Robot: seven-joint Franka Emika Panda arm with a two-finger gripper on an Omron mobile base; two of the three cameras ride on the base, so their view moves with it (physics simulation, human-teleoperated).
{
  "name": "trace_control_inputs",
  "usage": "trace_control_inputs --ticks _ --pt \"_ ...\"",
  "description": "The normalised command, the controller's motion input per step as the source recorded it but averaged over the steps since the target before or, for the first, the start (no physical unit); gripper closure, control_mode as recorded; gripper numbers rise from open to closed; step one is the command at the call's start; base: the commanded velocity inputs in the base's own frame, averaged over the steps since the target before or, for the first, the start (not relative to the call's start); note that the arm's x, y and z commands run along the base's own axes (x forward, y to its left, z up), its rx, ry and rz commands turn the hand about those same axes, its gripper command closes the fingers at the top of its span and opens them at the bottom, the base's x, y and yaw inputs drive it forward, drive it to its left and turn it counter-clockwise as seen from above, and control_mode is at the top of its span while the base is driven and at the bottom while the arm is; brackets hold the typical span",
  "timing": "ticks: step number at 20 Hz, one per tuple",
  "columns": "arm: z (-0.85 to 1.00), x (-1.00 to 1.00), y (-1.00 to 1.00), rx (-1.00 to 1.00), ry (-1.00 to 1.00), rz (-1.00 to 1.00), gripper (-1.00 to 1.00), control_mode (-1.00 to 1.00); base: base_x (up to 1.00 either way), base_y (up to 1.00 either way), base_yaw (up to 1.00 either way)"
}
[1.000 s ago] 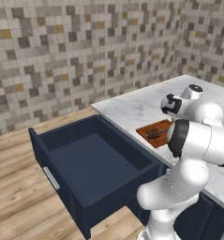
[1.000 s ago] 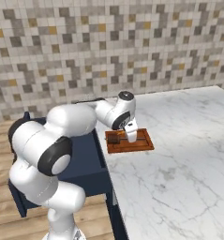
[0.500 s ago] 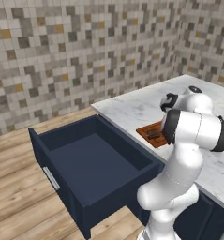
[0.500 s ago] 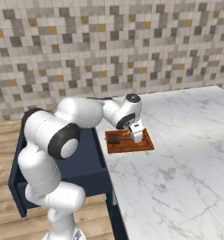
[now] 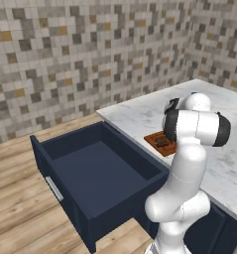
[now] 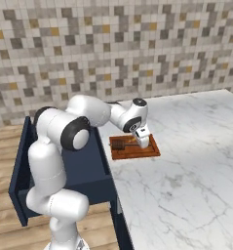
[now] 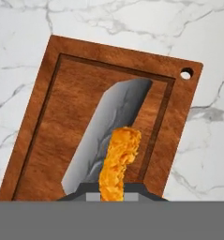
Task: Pick up the knife from the drawer and place it on the cutting board. Then place the meat from the plate to the cutting board.
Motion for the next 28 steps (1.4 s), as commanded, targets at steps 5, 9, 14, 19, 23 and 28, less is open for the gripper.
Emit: trace_control_inputs --ticks 5,9,14,19,23,28 --pt "-0.22 0.35 0.0 0.0 0.09 0.03 1.0 -1.0 0.0 0.0 0.0" --pt "-0.23 0.33 0.0 0.0 0.11 0.04 1.0 -1.0 0.0 0.0 0.0" --pt "-0.16 0.24 0.0 0.0 0.08 0.05 1.0 -1.0 0.0 0.0 0.0" --pt "-0.19 0.21 0.0 0.0 0.08 0.05 1.0 -1.0 0.0 0.0 0.0" --pt "-0.21 0.2 0.0 0.0 0.07 0.06 -1.0 -1.0 0.0 0.0 0.0" --pt "-0.09 0.05 -0.01 0.0 0.02 0.04 -1.0 -1.0 0.0 0.0 0.0"
